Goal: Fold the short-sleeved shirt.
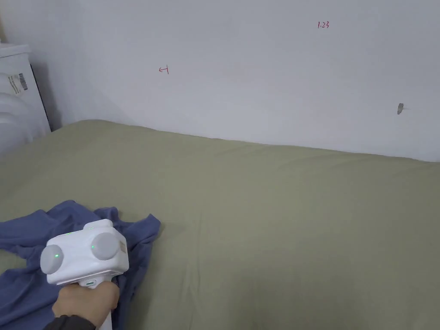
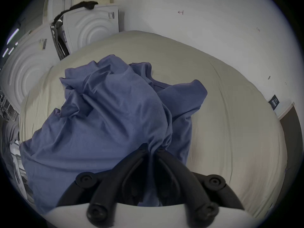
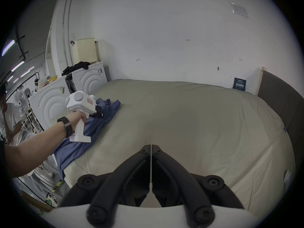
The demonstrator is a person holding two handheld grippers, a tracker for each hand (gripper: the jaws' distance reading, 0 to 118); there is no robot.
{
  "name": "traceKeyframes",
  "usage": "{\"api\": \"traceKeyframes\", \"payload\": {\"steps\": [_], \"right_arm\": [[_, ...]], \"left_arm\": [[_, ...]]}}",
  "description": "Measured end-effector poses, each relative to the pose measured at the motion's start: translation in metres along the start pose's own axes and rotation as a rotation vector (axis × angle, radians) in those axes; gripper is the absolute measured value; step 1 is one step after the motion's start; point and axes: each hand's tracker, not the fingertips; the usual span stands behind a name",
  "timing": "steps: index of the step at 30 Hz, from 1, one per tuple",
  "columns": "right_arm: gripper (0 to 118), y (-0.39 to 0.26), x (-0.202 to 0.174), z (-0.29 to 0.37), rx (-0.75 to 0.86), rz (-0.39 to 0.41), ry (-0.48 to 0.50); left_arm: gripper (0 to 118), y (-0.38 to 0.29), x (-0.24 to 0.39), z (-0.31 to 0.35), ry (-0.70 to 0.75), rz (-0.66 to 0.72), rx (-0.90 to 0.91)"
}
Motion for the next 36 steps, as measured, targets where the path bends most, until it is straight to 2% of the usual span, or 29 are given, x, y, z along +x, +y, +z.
{"api": "traceKeyframes", "payload": {"steps": [2, 7, 11, 15, 19, 24, 29, 31, 33, 36], "right_arm": [[4, -0.001, 0.0, 0.0, 0.002, -0.006, 0.005], [4, -0.004, 0.0, -0.002, -0.015, -0.025, 0.011], [4, -0.006, 0.001, -0.003, -0.025, -0.027, 0.007], [4, -0.006, 0.007, 0.005, -0.01, -0.07, -0.003], [4, -0.002, 0.017, 0.025, 0.043, -0.09, -0.053], [4, 0.005, 0.036, 0.058, 0.114, -0.13, -0.116], [4, 0.008, 0.054, 0.094, 0.178, -0.159, -0.212], [4, 0.007, 0.062, 0.103, 0.186, -0.165, -0.254], [4, 0.006, 0.07, 0.109, 0.18, -0.165, -0.29], [4, 0.004, 0.079, 0.116, 0.174, -0.175, -0.323]], "left_arm": [[4, -0.003, 0.001, 0.007, -0.008, -0.03, 0.031], [4, -0.002, 0.007, 0.019, -0.086, 0.002, 0.083], [4, -0.007, 0.037, 0.032, -0.21, -0.08, 0.095], [4, -0.019, 0.106, 0.045, -0.318, -0.205, 0.077], [4, -0.049, 0.197, 0.069, -0.492, -0.303, 0.067], [4, -0.118, 0.328, 0.117, -0.709, -0.561, 0.008], [4, -0.187, 0.419, 0.153, -0.886, -0.748, -0.033], [4, -0.213, 0.441, 0.156, -0.899, -0.805, -0.074], [4, -0.237, 0.451, 0.152, -0.842, -0.869, -0.111], [4, -0.247, 0.437, 0.152, -0.823, -0.867, -0.042]]}}
